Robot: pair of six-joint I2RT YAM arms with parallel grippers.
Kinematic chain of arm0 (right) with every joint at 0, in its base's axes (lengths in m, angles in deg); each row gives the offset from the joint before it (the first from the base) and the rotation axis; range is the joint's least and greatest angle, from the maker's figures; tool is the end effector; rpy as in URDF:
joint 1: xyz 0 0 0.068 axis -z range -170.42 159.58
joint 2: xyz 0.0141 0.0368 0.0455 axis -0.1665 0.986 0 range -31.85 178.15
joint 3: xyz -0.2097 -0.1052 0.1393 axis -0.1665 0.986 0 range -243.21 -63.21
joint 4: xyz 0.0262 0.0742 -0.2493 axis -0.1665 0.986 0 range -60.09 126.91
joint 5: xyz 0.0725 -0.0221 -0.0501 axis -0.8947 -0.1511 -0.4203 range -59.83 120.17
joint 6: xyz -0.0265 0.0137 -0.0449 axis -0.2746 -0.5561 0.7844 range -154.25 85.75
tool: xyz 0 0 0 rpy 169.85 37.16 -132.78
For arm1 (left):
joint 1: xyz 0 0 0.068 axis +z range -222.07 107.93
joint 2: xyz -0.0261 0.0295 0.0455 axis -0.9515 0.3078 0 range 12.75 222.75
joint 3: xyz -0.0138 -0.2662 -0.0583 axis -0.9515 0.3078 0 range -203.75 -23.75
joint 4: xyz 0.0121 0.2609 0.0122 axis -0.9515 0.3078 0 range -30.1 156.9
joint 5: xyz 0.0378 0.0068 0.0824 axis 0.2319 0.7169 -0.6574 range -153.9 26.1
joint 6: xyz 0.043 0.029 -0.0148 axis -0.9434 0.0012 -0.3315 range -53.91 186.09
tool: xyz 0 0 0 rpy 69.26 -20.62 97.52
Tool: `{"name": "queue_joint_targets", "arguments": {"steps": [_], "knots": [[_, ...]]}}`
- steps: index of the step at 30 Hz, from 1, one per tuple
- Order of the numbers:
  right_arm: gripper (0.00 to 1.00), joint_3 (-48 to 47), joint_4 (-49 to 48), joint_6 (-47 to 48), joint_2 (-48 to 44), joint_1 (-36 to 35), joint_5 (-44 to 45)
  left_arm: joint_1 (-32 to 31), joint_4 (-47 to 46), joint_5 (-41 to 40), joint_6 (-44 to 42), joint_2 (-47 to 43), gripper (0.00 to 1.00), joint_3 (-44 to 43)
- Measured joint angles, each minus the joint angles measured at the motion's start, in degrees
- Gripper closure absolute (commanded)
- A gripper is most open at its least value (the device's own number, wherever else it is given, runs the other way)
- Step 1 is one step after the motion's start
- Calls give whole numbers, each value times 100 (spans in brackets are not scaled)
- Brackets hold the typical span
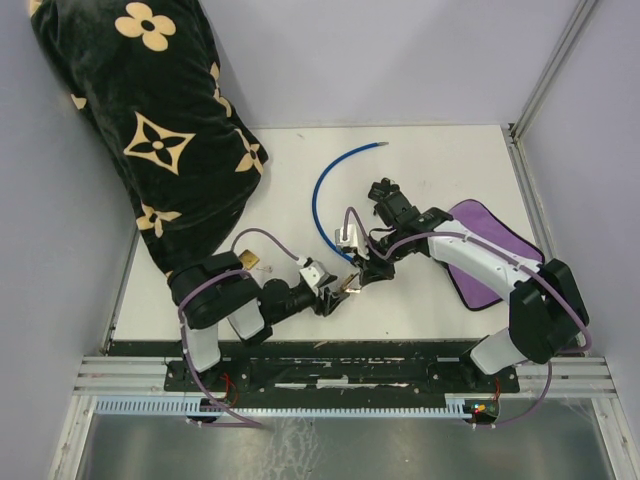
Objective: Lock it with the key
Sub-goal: Lock the lock.
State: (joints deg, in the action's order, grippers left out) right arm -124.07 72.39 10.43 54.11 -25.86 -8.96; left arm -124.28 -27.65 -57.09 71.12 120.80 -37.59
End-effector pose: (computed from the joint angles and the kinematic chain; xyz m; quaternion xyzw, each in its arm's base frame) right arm 0.2210 0.1850 0.2335 -0.6448 0.6654 0.3127 0.2090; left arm 0.1513 -0.2020 0.1032 0.3346 0.6676 -0.3568 0.5613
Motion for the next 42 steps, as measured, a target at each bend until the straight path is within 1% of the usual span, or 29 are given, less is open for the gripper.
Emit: {"name": "queue_joint_targets", "arguments": {"steps": [3,5,7,11,14,16,18,20,21,26,28,31,37,38,40,42], "knots": [[98,-136,17,-372,-7,31,-79,11,-13,-120,-181,-398,27,216],[98,-188,24,-605,-31,42,-138,11,-42,-122,-258,-651,19,358],[98,-203,37,-767,-61,48,-186,24,-52,-118,-308,-844,14,459],[98,-210,70,-966,-76,48,-280,37,-61,-42,-385,-1038,3,507],[98,-210,83,-1040,-85,48,-315,37,-57,98,-385,-1043,2,448],[98,-208,83,-1058,-101,48,-334,39,-61,240,-385,-1014,3,326],[98,-208,83,-1058,-138,48,-339,44,-57,455,-385,-927,9,127],[98,-205,83,-1056,-197,48,-345,72,-55,684,-380,-791,23,-48],[98,-199,81,-1045,-240,48,-350,96,-55,778,-367,-728,27,-96],[98,-157,70,-973,-380,48,-352,367,-52,1338,-197,-490,29,-144],[98,-142,68,-935,-389,48,-348,479,-52,1499,-122,-426,32,-140],[98,-133,55,-876,-387,48,-330,599,-55,1740,-37,-396,45,-140],[98,-127,-35,-774,-374,50,-232,675,-66,2223,238,-293,86,-192],[98,-127,-50,-750,-361,66,-190,678,-66,2321,249,-251,90,-229],[98,-125,-31,-721,-334,90,-157,678,-66,2461,267,-177,96,-284],[98,-116,-20,-621,-304,90,-129,715,-66,2588,284,-83,97,-339]]}}
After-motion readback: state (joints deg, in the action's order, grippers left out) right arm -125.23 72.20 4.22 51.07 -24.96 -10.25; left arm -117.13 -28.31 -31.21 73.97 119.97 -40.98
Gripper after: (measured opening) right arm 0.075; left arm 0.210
